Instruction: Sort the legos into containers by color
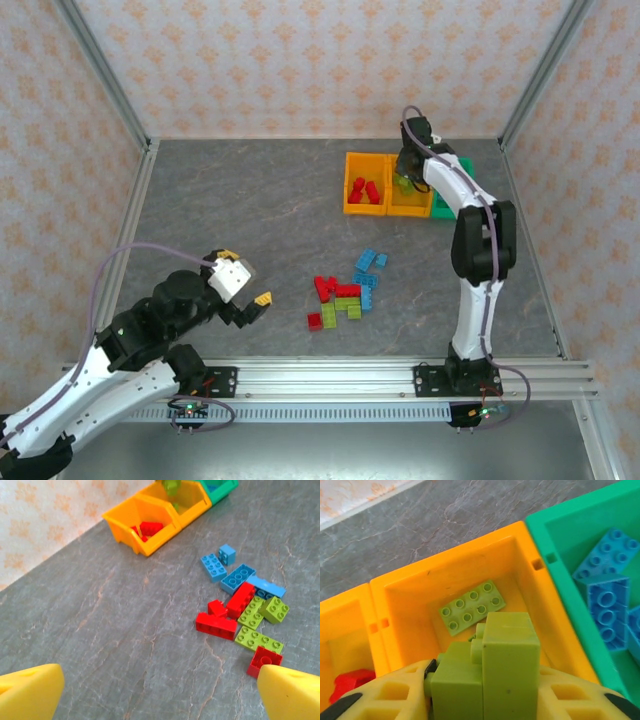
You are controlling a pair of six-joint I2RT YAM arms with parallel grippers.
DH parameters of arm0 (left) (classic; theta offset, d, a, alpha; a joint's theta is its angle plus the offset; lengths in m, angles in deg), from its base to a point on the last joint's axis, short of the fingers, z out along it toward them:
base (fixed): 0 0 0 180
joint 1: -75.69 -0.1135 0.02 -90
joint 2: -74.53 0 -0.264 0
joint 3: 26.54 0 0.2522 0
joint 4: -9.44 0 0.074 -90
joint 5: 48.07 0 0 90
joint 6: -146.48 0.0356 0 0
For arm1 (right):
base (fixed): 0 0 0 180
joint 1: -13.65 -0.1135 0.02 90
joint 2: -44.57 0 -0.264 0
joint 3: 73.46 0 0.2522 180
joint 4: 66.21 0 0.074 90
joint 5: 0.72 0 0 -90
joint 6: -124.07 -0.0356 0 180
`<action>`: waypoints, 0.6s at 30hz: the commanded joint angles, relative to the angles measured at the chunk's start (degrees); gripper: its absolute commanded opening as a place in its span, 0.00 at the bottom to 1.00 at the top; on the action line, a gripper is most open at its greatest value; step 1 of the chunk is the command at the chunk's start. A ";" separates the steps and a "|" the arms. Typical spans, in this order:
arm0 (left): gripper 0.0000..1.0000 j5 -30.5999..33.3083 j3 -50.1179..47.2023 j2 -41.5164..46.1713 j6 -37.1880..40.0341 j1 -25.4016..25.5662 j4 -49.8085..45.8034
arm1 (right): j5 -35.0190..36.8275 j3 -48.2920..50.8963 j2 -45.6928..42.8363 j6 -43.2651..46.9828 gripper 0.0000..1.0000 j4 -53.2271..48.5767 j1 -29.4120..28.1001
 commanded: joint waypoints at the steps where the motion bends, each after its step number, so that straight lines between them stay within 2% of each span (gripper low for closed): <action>1: 1.00 0.73 -1.71 2.79 2.66 -0.54 4.24 | 1.60 -6.40 0.81 1.52 0.54 -6.77 0.44; 5: 1.00 1.60 -2.23 3.36 3.38 -0.54 3.88 | 0.51 -4.32 -3.09 1.17 0.57 -7.82 0.39; 9: 1.00 1.48 -2.20 2.71 3.36 -0.54 3.85 | -1.73 3.68 -11.96 -0.68 0.57 -7.91 0.32; 14: 1.00 0.82 -2.38 1.96 3.41 -0.55 4.06 | -11.30 22.30 -30.01 -3.91 0.59 -5.66 -1.99; 18: 1.00 -4.81 -2.74 1.86 4.97 -0.65 4.67 | -11.67 37.47 -42.89 -7.69 0.63 -4.16 -7.56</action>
